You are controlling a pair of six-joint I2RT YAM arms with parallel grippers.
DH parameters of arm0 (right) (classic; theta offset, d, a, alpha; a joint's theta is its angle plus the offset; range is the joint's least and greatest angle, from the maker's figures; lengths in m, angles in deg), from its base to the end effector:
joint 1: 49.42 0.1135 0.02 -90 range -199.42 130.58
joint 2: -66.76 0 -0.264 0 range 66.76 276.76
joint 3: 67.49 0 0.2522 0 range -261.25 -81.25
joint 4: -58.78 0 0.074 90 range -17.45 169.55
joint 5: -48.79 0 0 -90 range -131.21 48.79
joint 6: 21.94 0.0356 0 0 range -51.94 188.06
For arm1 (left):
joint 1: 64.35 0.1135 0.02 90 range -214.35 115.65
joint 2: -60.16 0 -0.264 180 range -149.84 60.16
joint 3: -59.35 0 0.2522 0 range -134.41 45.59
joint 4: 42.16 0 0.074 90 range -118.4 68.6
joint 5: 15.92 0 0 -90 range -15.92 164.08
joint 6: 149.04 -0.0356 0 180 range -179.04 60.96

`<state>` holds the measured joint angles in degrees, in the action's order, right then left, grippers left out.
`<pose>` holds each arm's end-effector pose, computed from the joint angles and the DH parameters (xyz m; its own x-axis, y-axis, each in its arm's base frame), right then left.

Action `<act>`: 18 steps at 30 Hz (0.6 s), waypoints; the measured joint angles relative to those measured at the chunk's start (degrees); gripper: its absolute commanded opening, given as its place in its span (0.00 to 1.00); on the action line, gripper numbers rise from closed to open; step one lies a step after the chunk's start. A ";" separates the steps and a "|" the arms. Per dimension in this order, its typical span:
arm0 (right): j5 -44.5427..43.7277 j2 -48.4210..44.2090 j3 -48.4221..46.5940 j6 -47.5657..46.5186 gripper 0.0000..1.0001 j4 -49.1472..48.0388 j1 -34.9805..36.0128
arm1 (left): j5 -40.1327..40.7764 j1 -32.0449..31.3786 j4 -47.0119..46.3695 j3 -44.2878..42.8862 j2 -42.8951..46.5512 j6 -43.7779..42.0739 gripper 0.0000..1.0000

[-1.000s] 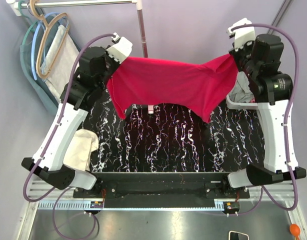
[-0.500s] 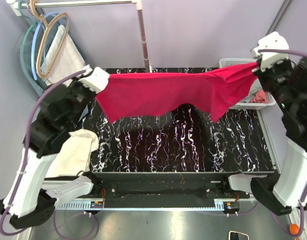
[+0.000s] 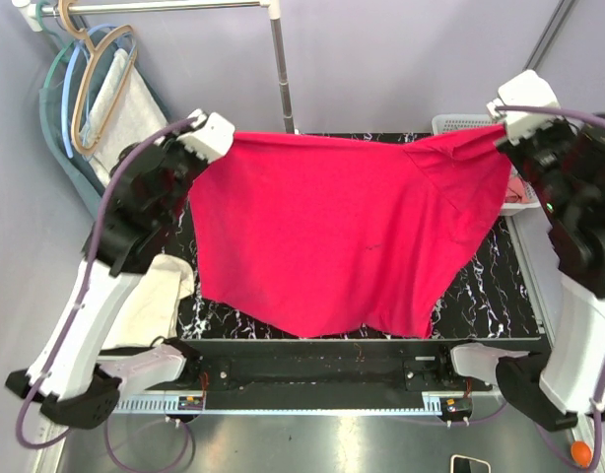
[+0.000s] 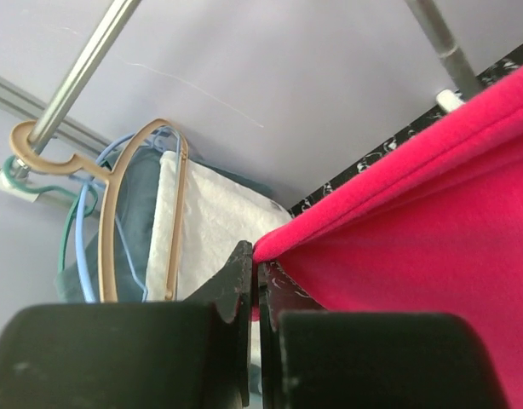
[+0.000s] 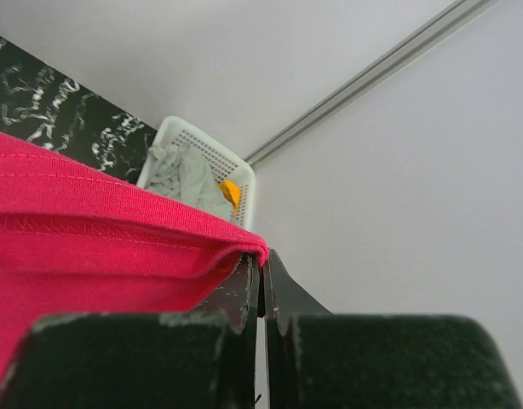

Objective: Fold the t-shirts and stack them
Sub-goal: Flatten the tshirt out

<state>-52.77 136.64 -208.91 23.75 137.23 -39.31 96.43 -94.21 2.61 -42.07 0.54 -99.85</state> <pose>0.1166 0.0135 0.5875 -0.1014 -0.7133 -0.6935 -0.0657 0.7004 -0.7107 0.1640 -0.0785 0.5038 0.0517 0.6673 -0.7430 0.1286 0.7333 0.6676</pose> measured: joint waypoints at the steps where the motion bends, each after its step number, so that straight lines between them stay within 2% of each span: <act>1: -0.50 0.90 1.22 -0.61 0.00 -1.64 0.00 | -0.07 1.29 -1.66 0.02 -1.90 -0.31 0.00; 4: -1.46 5.11 2.67 -2.10 0.00 -6.78 0.00 | -1.07 6.67 -4.63 -2.86 -8.96 -0.33 0.00; 6: -1.49 11.06 -0.22 -2.58 0.00 -10.36 0.02 | -2.01 11.17 -5.79 -9.46 -16.46 0.66 0.00; 8: -1.53 19.91 -8.28 -2.71 0.00 -12.22 0.00 | -2.25 14.21 -7.19 -17.00 -23.78 1.49 0.00; 12: -2.01 33.29 -24.44 -4.07 0.00 -13.75 0.00 | -2.25 16.11 -8.17 -26.93 -31.69 1.95 0.00; 15: -2.62 36.57 -28.87 -5.33 0.00 -14.29 0.00 | -2.49 16.26 -8.22 -29.14 -32.48 1.92 0.00; 18: -2.73 35.34 -27.85 -5.88 0.00 -14.91 0.00 | -3.34 16.26 -9.33 -27.80 -30.29 2.10 0.00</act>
<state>-55.50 171.99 -236.76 17.87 122.32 -39.31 93.09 -77.95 -6.72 -69.87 -29.75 -97.76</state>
